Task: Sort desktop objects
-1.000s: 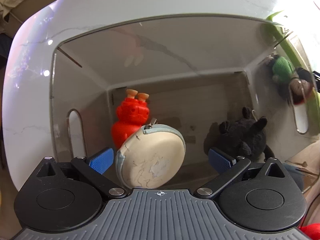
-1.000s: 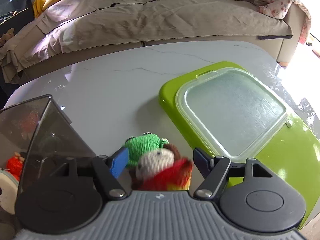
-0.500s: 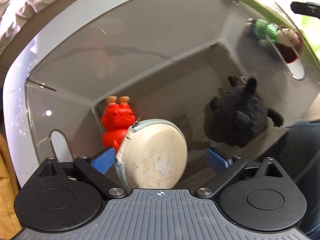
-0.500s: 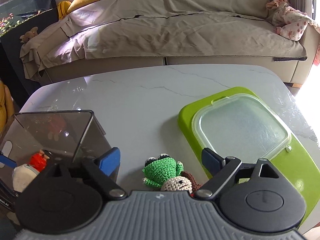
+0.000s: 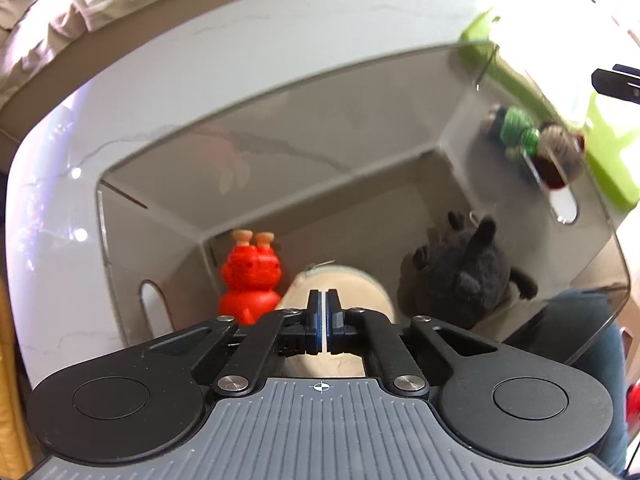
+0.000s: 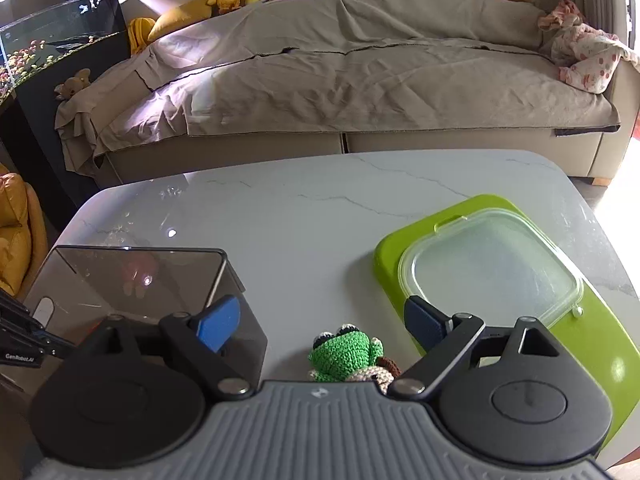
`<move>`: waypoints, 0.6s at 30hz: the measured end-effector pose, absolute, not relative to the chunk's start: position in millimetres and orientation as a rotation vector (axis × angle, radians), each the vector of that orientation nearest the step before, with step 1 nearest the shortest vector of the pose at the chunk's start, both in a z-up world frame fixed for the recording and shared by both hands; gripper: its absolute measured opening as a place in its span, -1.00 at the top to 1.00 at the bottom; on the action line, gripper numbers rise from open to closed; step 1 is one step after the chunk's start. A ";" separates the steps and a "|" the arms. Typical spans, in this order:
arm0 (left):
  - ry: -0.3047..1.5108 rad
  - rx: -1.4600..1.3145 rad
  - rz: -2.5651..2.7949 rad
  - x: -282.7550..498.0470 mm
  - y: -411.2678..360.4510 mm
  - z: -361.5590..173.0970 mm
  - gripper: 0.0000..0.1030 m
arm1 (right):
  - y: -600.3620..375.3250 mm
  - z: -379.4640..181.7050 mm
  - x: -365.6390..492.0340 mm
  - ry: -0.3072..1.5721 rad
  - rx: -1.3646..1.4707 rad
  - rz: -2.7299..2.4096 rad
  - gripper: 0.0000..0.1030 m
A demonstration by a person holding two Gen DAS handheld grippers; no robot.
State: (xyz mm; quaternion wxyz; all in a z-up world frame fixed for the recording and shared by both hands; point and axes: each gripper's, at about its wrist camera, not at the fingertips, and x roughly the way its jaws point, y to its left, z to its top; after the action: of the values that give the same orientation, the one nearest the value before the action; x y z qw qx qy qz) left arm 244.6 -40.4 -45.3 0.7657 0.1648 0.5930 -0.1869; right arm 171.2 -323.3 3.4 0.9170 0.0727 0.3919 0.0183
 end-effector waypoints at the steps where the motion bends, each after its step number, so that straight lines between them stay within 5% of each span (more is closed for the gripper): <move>1: 1.289 0.347 -0.414 243.9 -39.7 -45.4 0.97 | -321.0 8.1 171.3 0.797 0.148 0.044 -0.76; 5: 1.279 0.376 -0.430 243.7 -39.5 -51.8 0.79 | -308.4 26.2 170.2 0.759 0.142 0.098 -0.79; 7: 1.295 0.433 -0.492 245.5 -43.8 -56.6 -0.19 | -299.7 33.2 169.4 0.753 0.127 0.135 -0.86; 9: 1.318 0.479 -0.545 248.4 -49.7 -62.9 -0.79 | -292.1 39.0 169.1 0.753 0.118 0.166 -0.87; 18: 1.580 0.429 -0.596 263.4 -44.7 -103.2 -0.95 | -295.6 41.6 168.0 0.776 0.213 0.240 -0.90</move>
State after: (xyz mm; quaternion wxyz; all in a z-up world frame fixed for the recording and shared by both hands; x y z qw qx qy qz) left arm 263.4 -44.7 -103.2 0.6439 0.1882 0.6938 -0.2618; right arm 168.0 -295.6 41.6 0.9131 0.1035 0.3767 0.1164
